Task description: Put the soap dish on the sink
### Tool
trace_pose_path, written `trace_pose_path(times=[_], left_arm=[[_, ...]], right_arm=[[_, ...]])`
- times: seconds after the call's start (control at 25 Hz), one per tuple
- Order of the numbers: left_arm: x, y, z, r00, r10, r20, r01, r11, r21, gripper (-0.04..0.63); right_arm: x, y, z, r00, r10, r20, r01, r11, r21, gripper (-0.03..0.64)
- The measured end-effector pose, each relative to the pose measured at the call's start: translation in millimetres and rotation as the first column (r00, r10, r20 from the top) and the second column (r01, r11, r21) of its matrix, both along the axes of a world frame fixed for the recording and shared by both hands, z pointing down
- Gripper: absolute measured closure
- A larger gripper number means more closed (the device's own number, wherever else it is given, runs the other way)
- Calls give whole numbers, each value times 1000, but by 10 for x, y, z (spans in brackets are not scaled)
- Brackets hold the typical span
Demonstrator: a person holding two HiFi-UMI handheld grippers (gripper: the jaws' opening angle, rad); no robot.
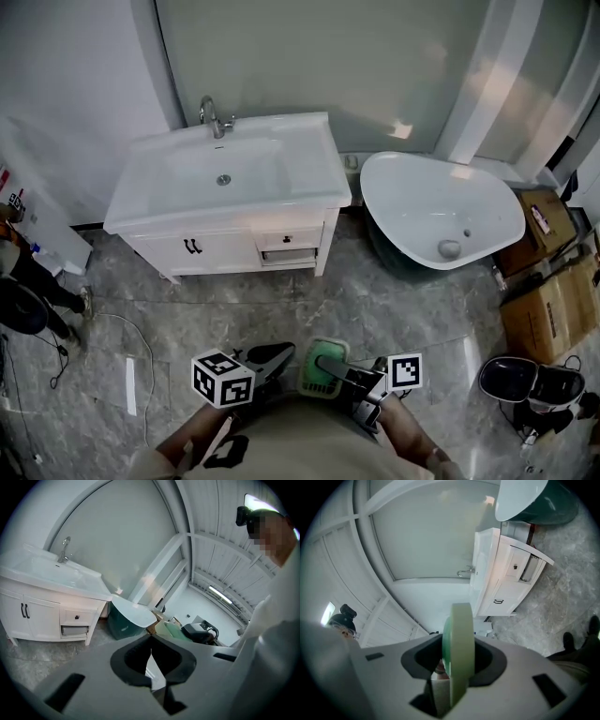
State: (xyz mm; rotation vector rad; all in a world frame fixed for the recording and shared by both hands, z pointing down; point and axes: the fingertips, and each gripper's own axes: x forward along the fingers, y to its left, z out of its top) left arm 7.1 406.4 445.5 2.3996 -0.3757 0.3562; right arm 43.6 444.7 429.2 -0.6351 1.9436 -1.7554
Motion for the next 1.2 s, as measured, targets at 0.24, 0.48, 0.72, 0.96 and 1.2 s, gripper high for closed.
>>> trace_pose_path(times=[0.24, 0.48, 0.72, 0.96, 1.2], left_arm=[[312, 84, 21, 1000, 9, 30, -9, 1000, 11, 575], [459, 91, -43, 998, -45, 49, 41, 996, 82, 575], [456, 15, -16, 994, -91, 68, 86, 994, 68, 575], [299, -261, 8, 986, -150, 73, 144, 987, 77, 575], [-119, -761, 48, 968, -192, 163, 158, 967, 201, 577]], right_arm=[[280, 56, 15, 1000, -24, 21, 24, 1000, 1, 488], [503, 86, 105, 998, -30, 56, 33, 999, -43, 488], [547, 28, 75, 998, -54, 34, 54, 998, -13, 488], [570, -57, 97, 999, -50, 2, 50, 999, -21, 486], [523, -292, 81, 998, -32, -49, 31, 999, -27, 486]])
